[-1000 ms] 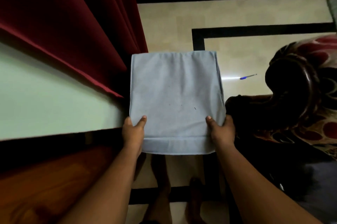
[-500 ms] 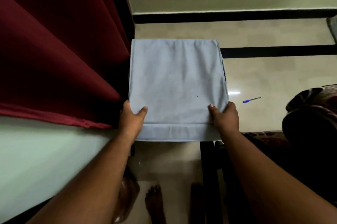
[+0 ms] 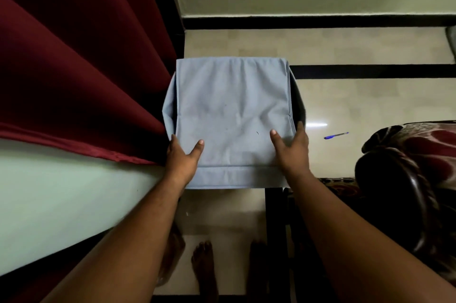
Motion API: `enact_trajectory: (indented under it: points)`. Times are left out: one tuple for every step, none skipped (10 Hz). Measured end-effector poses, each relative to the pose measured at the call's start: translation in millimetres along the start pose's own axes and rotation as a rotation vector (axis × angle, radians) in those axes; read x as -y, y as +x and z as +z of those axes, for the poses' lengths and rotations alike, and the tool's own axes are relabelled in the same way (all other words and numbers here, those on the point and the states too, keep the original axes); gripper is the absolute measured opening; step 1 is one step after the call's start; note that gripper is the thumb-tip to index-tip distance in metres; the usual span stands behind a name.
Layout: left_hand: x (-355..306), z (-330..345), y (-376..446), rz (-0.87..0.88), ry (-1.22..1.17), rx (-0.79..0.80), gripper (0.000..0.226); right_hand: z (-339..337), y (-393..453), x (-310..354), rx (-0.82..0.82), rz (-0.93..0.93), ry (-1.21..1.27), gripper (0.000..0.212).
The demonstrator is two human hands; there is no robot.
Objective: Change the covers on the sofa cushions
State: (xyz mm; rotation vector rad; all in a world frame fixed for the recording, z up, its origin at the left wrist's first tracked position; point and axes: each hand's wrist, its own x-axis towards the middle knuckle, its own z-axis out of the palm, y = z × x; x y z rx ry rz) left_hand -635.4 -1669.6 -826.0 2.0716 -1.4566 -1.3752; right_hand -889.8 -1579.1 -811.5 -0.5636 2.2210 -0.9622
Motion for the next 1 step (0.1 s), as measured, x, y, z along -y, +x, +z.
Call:
enact_trajectory:
  points:
    - [-28.0, -9.1, -19.8, 0.084, -0.167, 0.093, 0.109, -14.5, -17.7, 34.5, 0.12, 0.019, 0.25, 0.08]
